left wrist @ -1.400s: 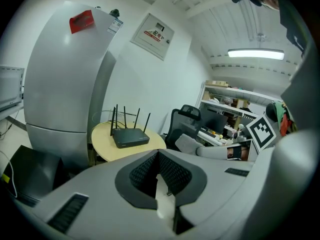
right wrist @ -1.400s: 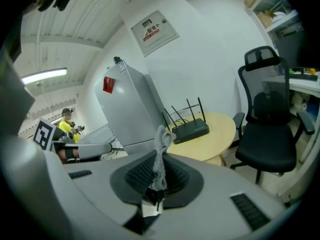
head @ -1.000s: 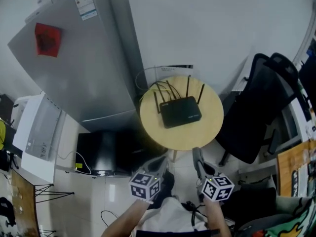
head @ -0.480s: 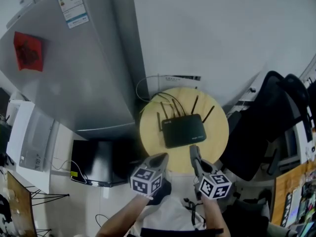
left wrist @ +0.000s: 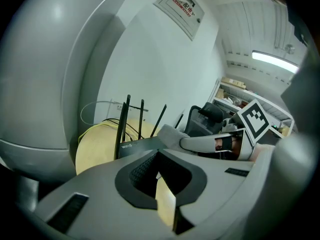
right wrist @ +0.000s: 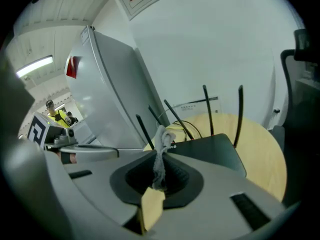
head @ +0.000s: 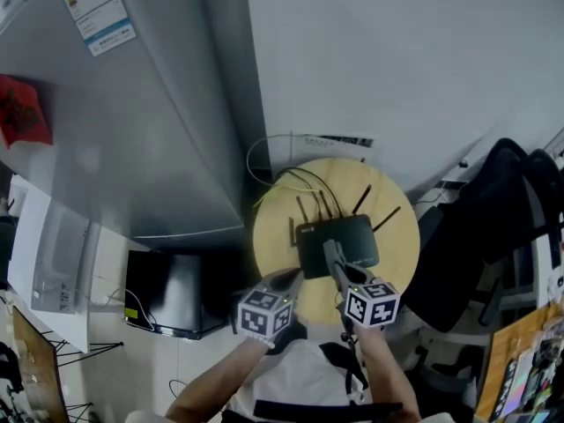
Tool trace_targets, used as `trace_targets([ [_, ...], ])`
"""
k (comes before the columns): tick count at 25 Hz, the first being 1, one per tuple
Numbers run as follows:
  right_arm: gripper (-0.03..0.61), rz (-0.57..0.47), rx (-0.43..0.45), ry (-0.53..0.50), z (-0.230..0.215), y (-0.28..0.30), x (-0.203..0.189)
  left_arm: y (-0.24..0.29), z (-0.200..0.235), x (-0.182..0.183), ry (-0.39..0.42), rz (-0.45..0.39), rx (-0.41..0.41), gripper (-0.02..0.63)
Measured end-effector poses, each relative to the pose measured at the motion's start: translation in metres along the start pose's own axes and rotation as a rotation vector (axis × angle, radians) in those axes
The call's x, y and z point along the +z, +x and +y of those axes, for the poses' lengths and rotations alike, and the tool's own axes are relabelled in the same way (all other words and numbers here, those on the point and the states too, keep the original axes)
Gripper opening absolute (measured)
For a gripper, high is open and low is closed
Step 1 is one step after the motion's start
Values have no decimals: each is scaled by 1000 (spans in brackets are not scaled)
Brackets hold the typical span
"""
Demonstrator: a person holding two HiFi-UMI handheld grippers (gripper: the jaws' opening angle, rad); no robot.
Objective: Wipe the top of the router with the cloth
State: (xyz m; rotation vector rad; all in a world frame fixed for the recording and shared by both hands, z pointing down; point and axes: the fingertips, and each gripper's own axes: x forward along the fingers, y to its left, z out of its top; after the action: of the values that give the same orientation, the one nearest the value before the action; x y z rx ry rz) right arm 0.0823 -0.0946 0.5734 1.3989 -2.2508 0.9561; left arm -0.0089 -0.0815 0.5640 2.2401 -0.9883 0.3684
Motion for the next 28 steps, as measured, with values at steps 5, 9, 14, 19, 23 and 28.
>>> trace_targets([
  [5, 34, 88, 7, -50, -4, 50, 7, 20, 21, 3, -19, 22, 0, -3],
  [9, 34, 156, 16, -66, -7, 84, 6, 31, 33, 1, -41, 35, 1, -3],
  [14, 34, 244, 21, -56, -11, 119, 1, 43, 47, 3, -68, 45, 10, -3],
  [19, 34, 292, 30, -67, -9, 145, -5, 49, 54, 3, -88, 54, 5, -3],
  [23, 34, 327, 35, -80, -8, 162, -9, 52, 58, 2, -82, 66, 0, -3],
  [28, 34, 373, 24, -102, -12, 172, -16, 56, 53, -5, -72, 89, -19, -3],
])
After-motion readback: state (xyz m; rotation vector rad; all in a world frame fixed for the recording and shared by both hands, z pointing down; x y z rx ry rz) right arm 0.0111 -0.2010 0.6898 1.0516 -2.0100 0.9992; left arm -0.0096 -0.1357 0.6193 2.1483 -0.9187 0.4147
